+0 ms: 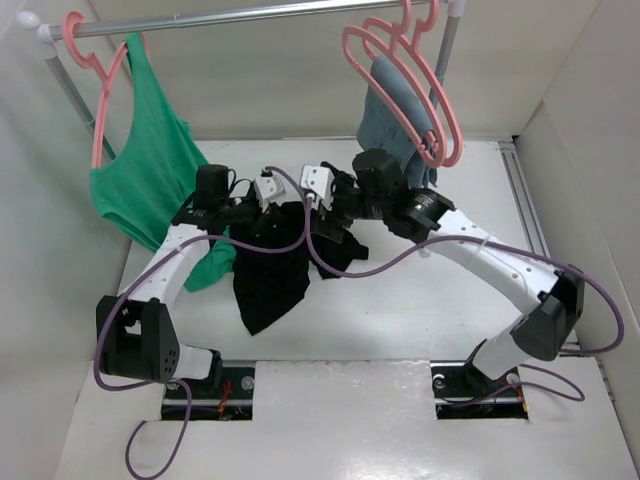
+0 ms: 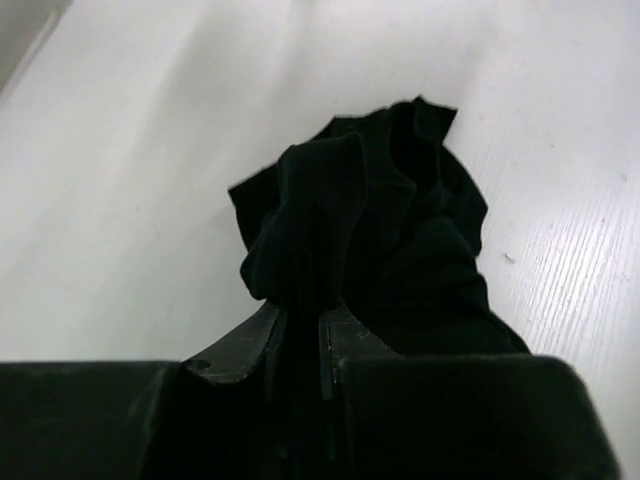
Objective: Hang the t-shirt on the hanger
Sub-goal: Grab the tshirt from the pile, then grab a hanger with the right arm, then place tshirt on hanger
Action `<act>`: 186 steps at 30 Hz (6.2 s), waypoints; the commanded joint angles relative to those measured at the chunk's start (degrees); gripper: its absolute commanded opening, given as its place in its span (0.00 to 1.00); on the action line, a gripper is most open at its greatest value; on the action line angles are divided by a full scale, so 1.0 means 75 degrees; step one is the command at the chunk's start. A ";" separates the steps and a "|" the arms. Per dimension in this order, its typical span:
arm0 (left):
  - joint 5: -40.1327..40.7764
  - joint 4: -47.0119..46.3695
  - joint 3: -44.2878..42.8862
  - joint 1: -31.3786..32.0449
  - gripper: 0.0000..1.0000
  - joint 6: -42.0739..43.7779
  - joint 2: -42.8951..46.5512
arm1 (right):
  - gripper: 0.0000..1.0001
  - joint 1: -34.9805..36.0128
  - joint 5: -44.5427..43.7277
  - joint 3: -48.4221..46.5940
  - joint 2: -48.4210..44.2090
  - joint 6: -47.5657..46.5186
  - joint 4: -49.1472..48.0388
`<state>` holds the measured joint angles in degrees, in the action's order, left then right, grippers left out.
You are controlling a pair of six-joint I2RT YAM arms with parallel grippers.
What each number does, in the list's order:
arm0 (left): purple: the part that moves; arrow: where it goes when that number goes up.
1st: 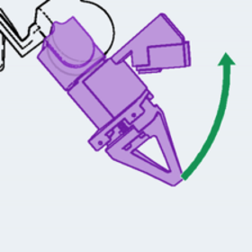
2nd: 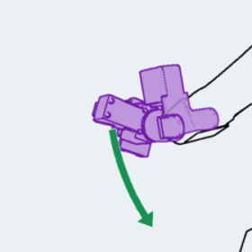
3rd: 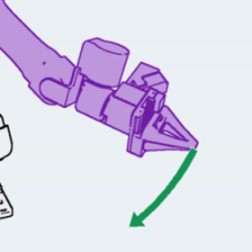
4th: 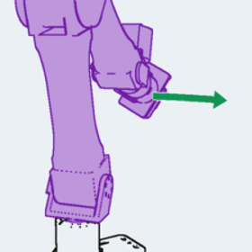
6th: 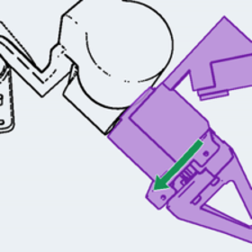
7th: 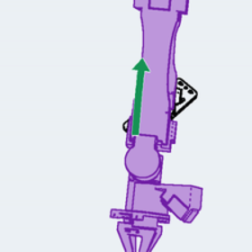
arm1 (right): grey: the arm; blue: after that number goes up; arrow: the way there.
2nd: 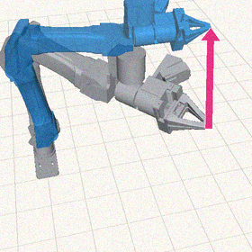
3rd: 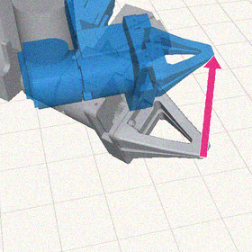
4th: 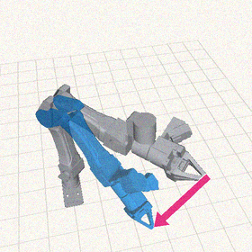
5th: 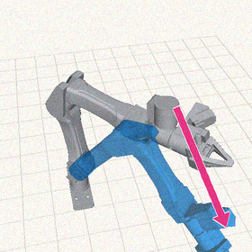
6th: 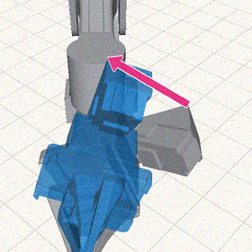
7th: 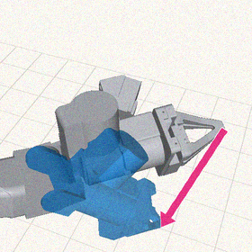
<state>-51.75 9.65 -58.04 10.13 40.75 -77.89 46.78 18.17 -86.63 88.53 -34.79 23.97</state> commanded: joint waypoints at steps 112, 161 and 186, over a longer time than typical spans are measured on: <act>0.0325 -0.0876 0.0040 -0.0320 0.00 -0.1566 0.1057 | 0.00 -0.2196 0.0952 -0.1970 -0.1112 0.1393 -0.0501; 0.1087 -0.0771 -0.0253 0.0278 0.00 -0.1086 0.0413 | 0.00 -0.1199 -0.0021 0.2668 -0.4937 0.2658 0.1246; 0.0760 -0.0220 -0.0394 0.0348 0.00 -0.0208 0.0412 | 0.00 -0.1199 -0.0478 0.2762 -0.4317 0.2530 0.0402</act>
<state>-43.40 7.33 -58.11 12.43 36.38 -75.72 37.21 15.81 -64.97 54.94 -14.87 32.71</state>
